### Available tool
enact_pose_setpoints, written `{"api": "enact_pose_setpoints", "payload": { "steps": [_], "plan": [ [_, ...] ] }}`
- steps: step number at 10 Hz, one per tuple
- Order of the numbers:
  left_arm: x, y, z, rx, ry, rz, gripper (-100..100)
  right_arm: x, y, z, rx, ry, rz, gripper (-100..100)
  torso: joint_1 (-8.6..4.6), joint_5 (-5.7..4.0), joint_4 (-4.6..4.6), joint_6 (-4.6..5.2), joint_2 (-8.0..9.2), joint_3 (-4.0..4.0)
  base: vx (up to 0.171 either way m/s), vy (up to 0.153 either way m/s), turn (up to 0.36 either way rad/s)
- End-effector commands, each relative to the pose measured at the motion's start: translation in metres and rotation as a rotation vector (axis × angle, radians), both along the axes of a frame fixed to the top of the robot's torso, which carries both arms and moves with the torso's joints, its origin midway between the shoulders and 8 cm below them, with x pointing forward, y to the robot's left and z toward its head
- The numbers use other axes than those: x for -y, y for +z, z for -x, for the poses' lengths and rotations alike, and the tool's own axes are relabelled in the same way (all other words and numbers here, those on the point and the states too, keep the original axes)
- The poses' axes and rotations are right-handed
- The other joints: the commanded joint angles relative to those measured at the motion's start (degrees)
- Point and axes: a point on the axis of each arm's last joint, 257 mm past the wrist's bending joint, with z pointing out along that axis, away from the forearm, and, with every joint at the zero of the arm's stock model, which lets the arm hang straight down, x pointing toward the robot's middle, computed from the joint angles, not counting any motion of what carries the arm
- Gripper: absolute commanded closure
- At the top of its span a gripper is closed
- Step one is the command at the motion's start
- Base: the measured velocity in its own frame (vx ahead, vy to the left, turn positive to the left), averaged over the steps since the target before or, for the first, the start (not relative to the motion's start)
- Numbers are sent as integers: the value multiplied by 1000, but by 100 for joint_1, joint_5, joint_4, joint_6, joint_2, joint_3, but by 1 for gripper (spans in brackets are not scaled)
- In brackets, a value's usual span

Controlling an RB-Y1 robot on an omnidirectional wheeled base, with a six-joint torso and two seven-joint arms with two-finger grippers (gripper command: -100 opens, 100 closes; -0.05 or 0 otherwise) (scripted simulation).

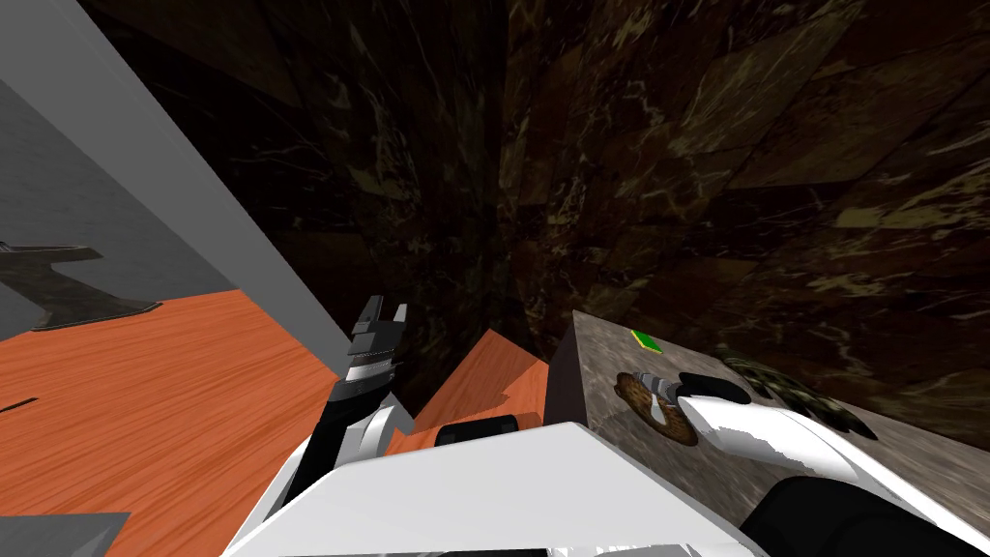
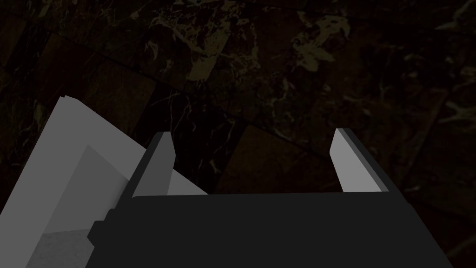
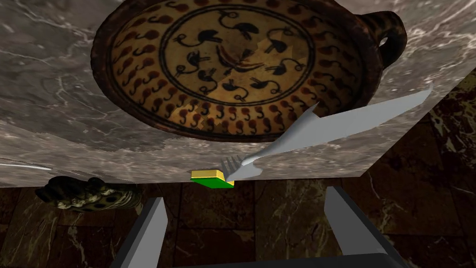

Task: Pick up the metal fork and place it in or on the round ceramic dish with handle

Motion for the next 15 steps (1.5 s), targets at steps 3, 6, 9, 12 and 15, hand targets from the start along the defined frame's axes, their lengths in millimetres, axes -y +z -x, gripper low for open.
{"api": "enact_pose_setpoints", "payload": {
  "steps": [3,6,9,12,15],
  "plan": [
    [0,0,0,0,0,0,0,0,0,0,0,0,0,0,2,0,1,0,2,1,0,0,0],
    [0,0,0,0,0,0,0,-2,-6,-25,19,60,-24,-100,26,6,-1,0,-6,-3,20,52,-93],
    [0,0,0,0,0,0,0,-6,-20,-39,28,90,-69,-100,12,1,-1,5,-2,-1,13,30,-95],
    [0,0,0,0,0,0,0,-3,-24,-49,30,108,-92,-100,7,3,0,-1,-2,-1,12,27,-43],
    [0,0,0,0,0,0,0,1,-6,-69,23,176,-42,-100,18,5,-1,-2,-4,-2,9,36,-33]
  ]
}}
